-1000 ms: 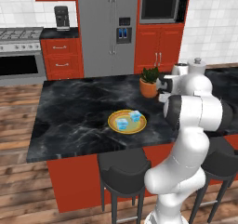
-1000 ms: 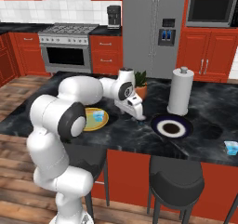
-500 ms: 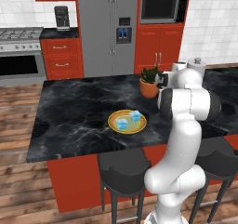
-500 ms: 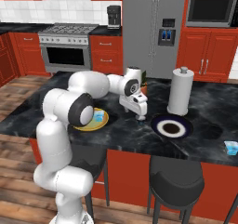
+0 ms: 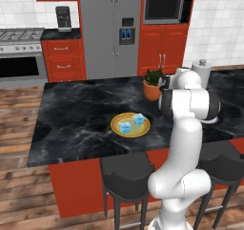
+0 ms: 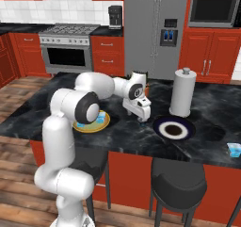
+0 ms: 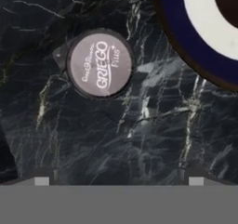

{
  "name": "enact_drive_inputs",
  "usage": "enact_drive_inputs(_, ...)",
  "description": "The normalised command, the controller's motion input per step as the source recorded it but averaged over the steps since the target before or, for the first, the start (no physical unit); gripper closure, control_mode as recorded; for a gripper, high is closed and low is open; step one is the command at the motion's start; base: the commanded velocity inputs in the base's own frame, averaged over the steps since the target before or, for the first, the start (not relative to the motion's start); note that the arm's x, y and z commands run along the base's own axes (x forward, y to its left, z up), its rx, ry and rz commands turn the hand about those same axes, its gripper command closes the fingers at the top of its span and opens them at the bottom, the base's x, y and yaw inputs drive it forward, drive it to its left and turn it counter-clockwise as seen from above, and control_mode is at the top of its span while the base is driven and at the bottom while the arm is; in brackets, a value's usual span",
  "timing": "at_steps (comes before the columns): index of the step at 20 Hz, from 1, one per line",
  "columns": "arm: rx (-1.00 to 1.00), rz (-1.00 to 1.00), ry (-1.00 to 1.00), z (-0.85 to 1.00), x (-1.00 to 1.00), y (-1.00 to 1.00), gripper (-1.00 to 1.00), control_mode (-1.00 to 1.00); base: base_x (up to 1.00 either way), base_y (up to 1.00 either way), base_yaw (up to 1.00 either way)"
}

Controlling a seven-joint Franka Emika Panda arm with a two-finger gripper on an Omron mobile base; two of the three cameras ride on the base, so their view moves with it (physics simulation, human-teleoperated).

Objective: Place two yogurt containers on each plate.

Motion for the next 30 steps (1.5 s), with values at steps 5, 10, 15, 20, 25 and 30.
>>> enact_drive_inputs(5,0.0,0.0,-0.01,-0.12,0.13,-0.01,-1.0,-1.0,0.0,0.0,0.0)
enact_drive_inputs(10,0.0,0.0,-0.02,-0.14,0.14,-0.09,-1.0,-1.0,0.0,0.0,0.0)
enact_drive_inputs(15,0.0,0.0,0.0,-0.17,0.12,-0.17,-1.0,-1.0,0.0,0.0,0.0)
enact_drive_inputs(20,-0.01,0.0,-0.04,-0.14,0.1,-0.09,-1.0,-1.0,0.0,0.0,0.0)
enact_drive_inputs(25,-0.01,0.0,-0.06,-0.02,0.21,0.0,-1.0,-1.0,0.0,0.0,0.0)
enact_drive_inputs(30,-0.01,0.0,-0.08,-0.03,0.17,0.0,-1.0,-1.0,0.0,0.0,0.0)
